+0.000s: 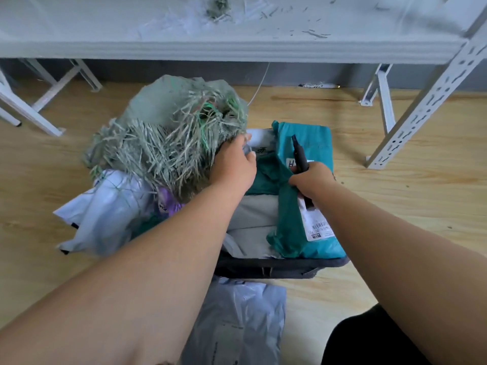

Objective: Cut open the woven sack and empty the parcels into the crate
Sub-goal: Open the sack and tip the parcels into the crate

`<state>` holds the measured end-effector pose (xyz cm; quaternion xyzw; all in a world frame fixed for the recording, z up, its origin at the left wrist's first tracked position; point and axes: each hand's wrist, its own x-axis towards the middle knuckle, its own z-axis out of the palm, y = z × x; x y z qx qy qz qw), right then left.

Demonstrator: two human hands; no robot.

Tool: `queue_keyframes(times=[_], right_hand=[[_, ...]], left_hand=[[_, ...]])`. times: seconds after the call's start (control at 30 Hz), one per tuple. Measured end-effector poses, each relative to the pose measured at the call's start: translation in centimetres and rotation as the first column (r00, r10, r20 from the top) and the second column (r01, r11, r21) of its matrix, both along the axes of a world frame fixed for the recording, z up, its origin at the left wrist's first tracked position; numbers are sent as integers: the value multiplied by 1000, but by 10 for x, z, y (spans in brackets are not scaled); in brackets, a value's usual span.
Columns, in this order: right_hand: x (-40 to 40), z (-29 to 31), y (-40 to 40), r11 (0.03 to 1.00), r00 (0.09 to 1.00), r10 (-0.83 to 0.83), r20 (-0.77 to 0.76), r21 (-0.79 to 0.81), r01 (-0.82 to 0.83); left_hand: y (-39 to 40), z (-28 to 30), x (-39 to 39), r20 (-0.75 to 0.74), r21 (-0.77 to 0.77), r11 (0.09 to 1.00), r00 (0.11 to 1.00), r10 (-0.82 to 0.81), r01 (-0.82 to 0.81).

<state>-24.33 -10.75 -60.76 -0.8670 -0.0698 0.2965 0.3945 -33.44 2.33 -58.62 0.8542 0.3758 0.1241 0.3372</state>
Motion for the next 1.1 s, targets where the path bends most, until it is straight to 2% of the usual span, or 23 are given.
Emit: queue_keyframes(times=[0.1,0.2,0.27,0.33,0.43,0.5,0.57,0.7,0.83,0.9,0.93,0.97,1.0,1.03,1.1], right_hand=[[-4,3,1,999,1000,4,27,39,-5],[-15,12,7,999,961,-23,275,28,16],[-30,19,17,999,938,-21,347,30,12],[-54,21,26,996,966,-20,259,91,-4],[-116,5,15,986,990,16,142,161,-39],[-162,-12,-2,982,986,113,122,139,-130],[-192,-24,-13,964,969,188,163,160,-214],[-188,-32,-7,953,966,153,208,228,-200],[-163,-19,8,956,972,37,232,276,-102],[-148,-10,13,949,966,-51,255,313,-33],[-139,-5,14,945,958,-99,269,328,6],[-130,-1,15,939,949,-143,281,341,40],[-122,3,14,935,940,-179,290,348,71],[-115,6,12,930,933,-216,287,352,107],[-102,9,11,908,927,-293,234,371,193]], left_hand=[[-4,-7,-3,-65,-108,993,996,-60,53],[-2,-11,-13,-105,-174,979,987,-122,103],[-3,-10,-24,-166,-189,967,965,-202,170],[-11,-11,-42,-151,-336,923,956,-250,188],[-23,-23,-86,-153,-592,787,934,-323,175],[-27,-36,-116,-143,-671,713,908,-394,204],[-26,-45,-134,-116,-666,723,931,-345,184],[-26,-44,-133,-136,-522,838,954,-268,160],[-25,-36,-107,-22,-362,916,981,-194,173],[-21,-29,-87,31,-175,968,984,-175,178],[-20,-25,-76,26,28,981,980,-195,194],[-20,-21,-66,15,284,935,974,-224,211],[-22,-18,-58,17,520,826,965,-263,216],[-24,-17,-50,35,678,702,944,-328,218],[-26,-18,-37,-1,787,560,909,-417,258]])
